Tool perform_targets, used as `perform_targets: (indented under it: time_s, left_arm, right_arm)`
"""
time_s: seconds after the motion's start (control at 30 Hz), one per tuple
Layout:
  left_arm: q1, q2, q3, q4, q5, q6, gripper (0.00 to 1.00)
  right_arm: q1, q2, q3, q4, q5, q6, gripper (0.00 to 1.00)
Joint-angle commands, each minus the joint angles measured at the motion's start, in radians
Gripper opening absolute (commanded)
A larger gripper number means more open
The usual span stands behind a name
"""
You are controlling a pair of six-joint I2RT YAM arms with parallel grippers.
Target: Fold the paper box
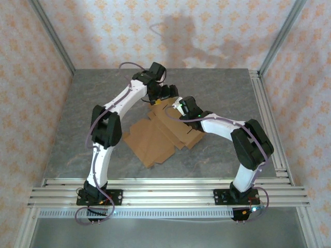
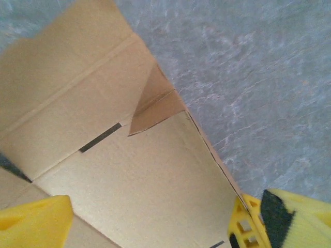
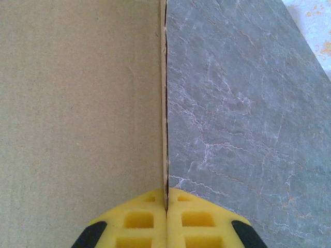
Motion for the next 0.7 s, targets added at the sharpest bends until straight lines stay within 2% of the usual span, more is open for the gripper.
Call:
perform_targets:
  time_s: [0.0, 0.13, 0.2, 0.37, 0.67]
  left_arm:
    - [0.021, -0.126, -0.141, 0.095, -0.080, 0.062, 0.98]
    - [0.054, -0.232, -0.371, 0.255, -0.119, 0.132, 0.98]
    - [0.076, -0.233, -0.443, 0.301, -0.121, 0.140, 0.98]
    - [0.121, -0.233, -0.528, 0.359, -0.072, 0.172, 0.98]
    - [0.123, -0.171, -0.556, 0.417, -0.016, 0.181, 0.94]
  right_arm:
    - [-0.009, -0.020, -0.014, 0.010, 0.011, 0.017, 0.00]
    - [-0.012, -0.025, -0.032, 0.015, 0.000, 0.020, 0.00]
    - [-0.012, -0.029, -0.041, 0.015, -0.005, 0.024, 0.00]
    - [-0.015, -0.056, -0.065, 0.014, -0.037, 0.039, 0.00]
    - [-0.017, -0.065, -0.071, 0.003, -0.047, 0.052, 0.00]
